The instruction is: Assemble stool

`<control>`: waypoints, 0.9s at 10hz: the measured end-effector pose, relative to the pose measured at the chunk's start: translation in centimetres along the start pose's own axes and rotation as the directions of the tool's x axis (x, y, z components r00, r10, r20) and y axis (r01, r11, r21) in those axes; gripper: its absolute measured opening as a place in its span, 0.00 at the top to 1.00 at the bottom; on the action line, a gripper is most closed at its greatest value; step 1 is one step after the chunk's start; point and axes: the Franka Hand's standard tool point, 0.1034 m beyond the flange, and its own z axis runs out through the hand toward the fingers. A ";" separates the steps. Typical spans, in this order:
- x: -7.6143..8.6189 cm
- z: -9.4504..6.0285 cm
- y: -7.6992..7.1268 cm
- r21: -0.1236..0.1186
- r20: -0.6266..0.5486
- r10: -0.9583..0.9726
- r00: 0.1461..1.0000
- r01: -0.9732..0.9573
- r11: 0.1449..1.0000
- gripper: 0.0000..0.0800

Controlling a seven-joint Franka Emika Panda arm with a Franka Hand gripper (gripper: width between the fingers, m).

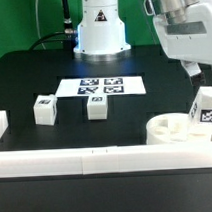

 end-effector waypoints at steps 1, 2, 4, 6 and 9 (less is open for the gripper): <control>0.0 0.0 0.0 0.000 0.000 -0.072 0.997 0.072 0.997 0.19; 0.0 0.0 0.0 -0.001 0.000 -0.136 0.991 0.136 0.991 0.19; 0.1 0.0 0.3 -0.040 0.003 -0.479 0.878 0.479 0.877 0.19; 0.5 0.0 0.3 -0.041 0.013 -0.713 0.701 0.713 0.700 0.19; 0.2 -0.3 0.0 -0.048 0.015 -0.831 0.557 0.830 0.556 0.19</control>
Offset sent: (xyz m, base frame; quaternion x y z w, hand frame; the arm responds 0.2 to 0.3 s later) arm 0.0003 0.0010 0.0038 -0.0524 -0.0035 -0.4130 0.9092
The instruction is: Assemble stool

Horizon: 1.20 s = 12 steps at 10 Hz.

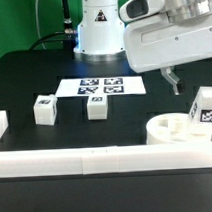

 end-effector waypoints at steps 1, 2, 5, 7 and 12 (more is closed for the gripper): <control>0.0 0.0 0.1 -0.002 0.000 -0.070 0.998 0.070 0.998 0.19; 0.0 0.1 0.2 -0.003 0.001 -0.140 0.990 0.140 0.990 0.19; -0.2 0.6 0.1 -0.039 0.031 -0.545 0.838 0.546 0.837 0.19; -0.2 0.6 0.2 -0.041 0.037 -0.620 0.784 0.621 0.783 0.19; 0.3 1.2 0.6 -0.059 0.108 -0.906 0.409 0.913 0.405 0.19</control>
Offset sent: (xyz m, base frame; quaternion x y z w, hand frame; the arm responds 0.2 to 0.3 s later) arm 0.0044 0.0170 -0.0021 -0.0310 -0.0296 -0.2940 0.9548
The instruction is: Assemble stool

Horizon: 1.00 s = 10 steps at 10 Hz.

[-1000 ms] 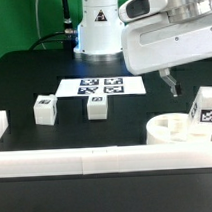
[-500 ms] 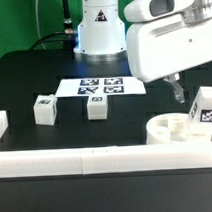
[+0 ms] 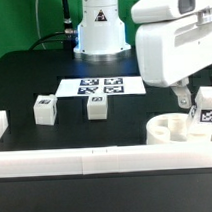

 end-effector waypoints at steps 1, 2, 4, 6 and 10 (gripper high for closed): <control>0.5 0.1 0.0 -0.023 0.020 -0.102 0.995 0.102 0.994 0.19; 0.6 0.2 0.0 -0.032 0.044 -0.183 0.982 0.184 0.982 0.19; 0.3 0.4 0.4 -0.032 0.065 -0.315 0.947 0.318 0.948 0.19; 0.0 0.7 0.6 -0.025 0.081 -0.431 0.899 0.434 0.900 0.19; -0.2 0.9 0.7 -0.019 0.093 -0.513 0.853 0.516 0.856 0.45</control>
Offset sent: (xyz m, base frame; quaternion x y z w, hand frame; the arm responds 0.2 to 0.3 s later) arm 0.0029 -0.0007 -0.0024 0.0053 -0.0171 -0.2011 0.9794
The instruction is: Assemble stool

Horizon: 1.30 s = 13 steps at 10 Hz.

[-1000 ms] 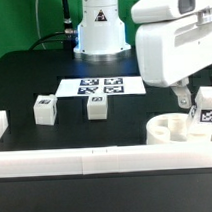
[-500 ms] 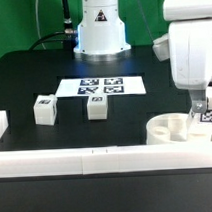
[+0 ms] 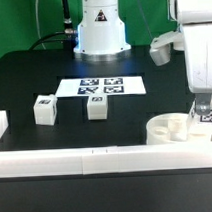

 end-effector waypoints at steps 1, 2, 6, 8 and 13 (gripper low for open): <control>-0.1 0.0 0.0 0.001 0.001 0.001 1.000 -0.001 1.000 0.45; -0.1 0.0 0.0 0.001 0.000 0.019 1.000 -0.019 1.000 0.58; -0.4 0.2 -0.1 0.014 0.000 0.293 0.956 -0.293 0.956 0.58; -0.2 0.2 0.0 -0.006 -0.025 0.452 0.891 -0.453 0.892 0.58; 0.5 0.5 -0.9 0.000 -0.106 0.862 0.496 -0.867 0.499 0.58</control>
Offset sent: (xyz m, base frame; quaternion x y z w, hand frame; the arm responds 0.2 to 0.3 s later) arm 0.0000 0.0000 0.0000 0.0000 0.0000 0.0000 1.0000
